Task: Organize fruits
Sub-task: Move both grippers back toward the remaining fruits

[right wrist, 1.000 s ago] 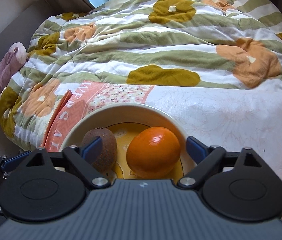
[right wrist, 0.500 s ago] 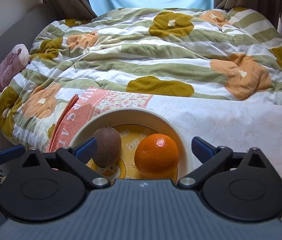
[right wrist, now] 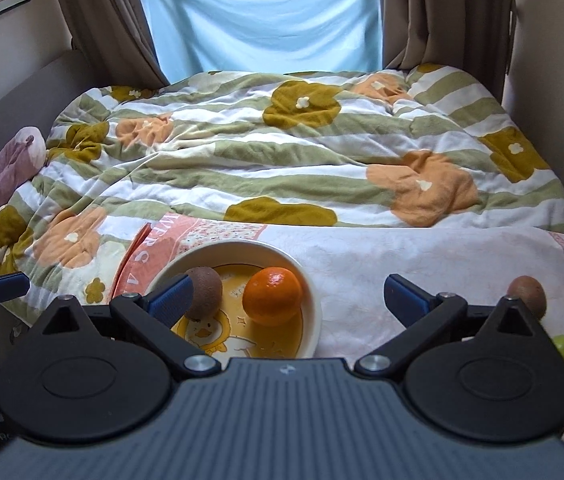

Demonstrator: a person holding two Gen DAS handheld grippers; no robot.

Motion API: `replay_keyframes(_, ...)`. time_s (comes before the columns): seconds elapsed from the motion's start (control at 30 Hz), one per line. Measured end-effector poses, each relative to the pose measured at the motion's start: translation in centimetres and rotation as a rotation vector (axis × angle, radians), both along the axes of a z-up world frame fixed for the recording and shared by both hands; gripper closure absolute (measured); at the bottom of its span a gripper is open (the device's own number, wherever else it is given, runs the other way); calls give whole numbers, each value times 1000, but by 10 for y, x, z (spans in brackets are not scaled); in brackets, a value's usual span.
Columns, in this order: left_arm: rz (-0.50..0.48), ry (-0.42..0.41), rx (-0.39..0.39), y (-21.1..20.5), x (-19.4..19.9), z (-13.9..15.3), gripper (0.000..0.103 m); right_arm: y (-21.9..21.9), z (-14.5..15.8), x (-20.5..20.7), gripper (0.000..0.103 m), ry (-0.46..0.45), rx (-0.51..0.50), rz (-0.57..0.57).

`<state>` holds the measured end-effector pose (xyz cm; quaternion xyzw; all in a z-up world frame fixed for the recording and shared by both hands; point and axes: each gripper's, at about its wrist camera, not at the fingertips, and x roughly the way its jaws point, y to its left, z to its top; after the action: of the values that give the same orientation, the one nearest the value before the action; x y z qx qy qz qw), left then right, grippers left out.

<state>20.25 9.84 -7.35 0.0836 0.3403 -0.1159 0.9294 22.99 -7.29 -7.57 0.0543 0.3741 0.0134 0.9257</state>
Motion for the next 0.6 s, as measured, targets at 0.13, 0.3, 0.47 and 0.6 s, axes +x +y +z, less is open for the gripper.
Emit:
replay_keyframes(0.13, -51, -24, -26, -16, -11, 8, 8, -20, 10, -30, 0, -15, -29, -59)
replay_keyframes(0.3, -125, -45, -51, -46, -24, 17, 8, -57, 16, -65, 0, -18, -17, -150)
replay_keyframes(0.47, -177, -65, -55, -82, -37, 22, 8, -101, 22, -97, 0, -30, -63, -215)
replay_keyframes(0.6, -188, -54, -68, -113, -48, 19, 8, -145, 22, -117, 0, -33, -83, -234)
